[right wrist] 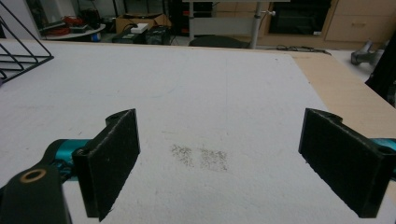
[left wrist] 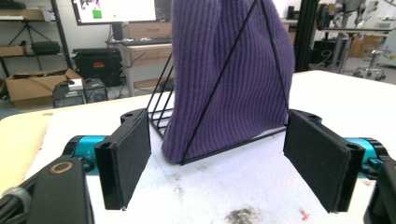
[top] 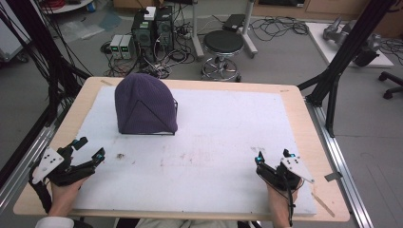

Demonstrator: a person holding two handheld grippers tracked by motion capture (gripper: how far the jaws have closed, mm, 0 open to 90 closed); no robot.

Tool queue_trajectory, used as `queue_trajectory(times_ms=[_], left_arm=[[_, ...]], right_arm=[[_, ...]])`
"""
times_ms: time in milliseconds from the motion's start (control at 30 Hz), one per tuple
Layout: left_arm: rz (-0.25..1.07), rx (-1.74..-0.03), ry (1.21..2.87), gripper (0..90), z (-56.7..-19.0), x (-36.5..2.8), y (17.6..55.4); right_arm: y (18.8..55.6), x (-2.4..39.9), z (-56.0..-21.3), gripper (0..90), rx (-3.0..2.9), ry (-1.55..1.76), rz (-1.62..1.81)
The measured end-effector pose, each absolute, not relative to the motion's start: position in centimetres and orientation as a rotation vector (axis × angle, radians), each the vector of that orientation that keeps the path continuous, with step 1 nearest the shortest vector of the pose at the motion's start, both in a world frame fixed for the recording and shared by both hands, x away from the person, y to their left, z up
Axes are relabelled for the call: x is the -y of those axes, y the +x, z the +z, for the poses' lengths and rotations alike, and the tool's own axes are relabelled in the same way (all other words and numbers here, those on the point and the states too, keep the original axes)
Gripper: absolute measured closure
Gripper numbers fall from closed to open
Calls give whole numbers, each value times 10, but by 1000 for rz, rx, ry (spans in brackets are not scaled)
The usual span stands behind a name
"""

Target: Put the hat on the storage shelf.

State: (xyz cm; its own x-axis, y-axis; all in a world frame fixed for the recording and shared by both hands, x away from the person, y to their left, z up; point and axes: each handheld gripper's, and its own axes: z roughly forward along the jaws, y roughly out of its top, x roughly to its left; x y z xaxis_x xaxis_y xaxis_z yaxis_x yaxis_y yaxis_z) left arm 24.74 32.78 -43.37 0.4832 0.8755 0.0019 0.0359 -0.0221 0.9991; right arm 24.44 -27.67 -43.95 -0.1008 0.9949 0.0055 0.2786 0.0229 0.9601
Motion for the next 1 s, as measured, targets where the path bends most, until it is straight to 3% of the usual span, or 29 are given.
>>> queue_trajectory(times_ms=[1000], left_arm=[[776, -870, 1450, 234, -438, -330, 250]], right_arm=[[246, 277, -443, 119, -1537, 1378, 1133]])
